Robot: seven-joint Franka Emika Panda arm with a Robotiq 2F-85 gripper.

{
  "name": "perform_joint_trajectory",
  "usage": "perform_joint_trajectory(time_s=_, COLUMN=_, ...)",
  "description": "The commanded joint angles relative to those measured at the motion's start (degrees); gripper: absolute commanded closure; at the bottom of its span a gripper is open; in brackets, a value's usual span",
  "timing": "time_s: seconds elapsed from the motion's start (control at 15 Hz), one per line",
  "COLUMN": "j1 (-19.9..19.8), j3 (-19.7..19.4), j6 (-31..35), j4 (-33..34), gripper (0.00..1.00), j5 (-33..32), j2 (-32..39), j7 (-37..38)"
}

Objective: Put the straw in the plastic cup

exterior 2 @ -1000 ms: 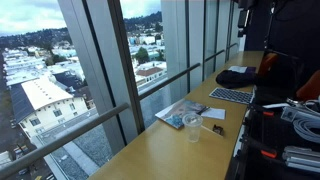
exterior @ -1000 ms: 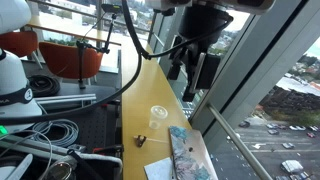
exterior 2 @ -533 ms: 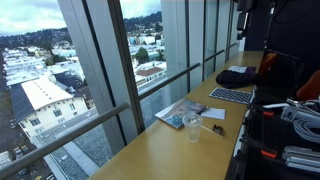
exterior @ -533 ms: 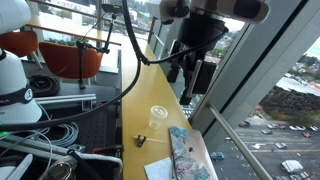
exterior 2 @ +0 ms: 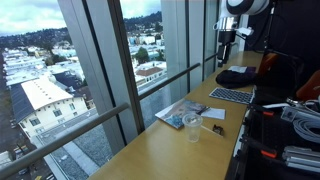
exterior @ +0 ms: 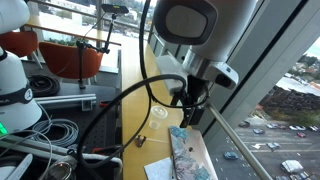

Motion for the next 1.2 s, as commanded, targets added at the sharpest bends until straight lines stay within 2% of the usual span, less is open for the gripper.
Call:
perform_joint_trajectory(time_s=0.0, j1=-0.55, j3=3.07, j6=5.81, j4=5.67, gripper=0.0, j5=0.93, j2=11.44, j7=-0.43)
perform_joint_trajectory(time_s=0.47, j1=-0.64, j3=8.42, j6=10.12, j4=12.61, gripper=0.0, j5=-1.32, j2=26.64, j7=2.76)
perform_joint_trajectory(time_s=1.13, j1=-0.46, j3=12.27, j6=20.65, j4=11.6, gripper=0.0, j5=-1.21, j2=36.12, j7=5.16)
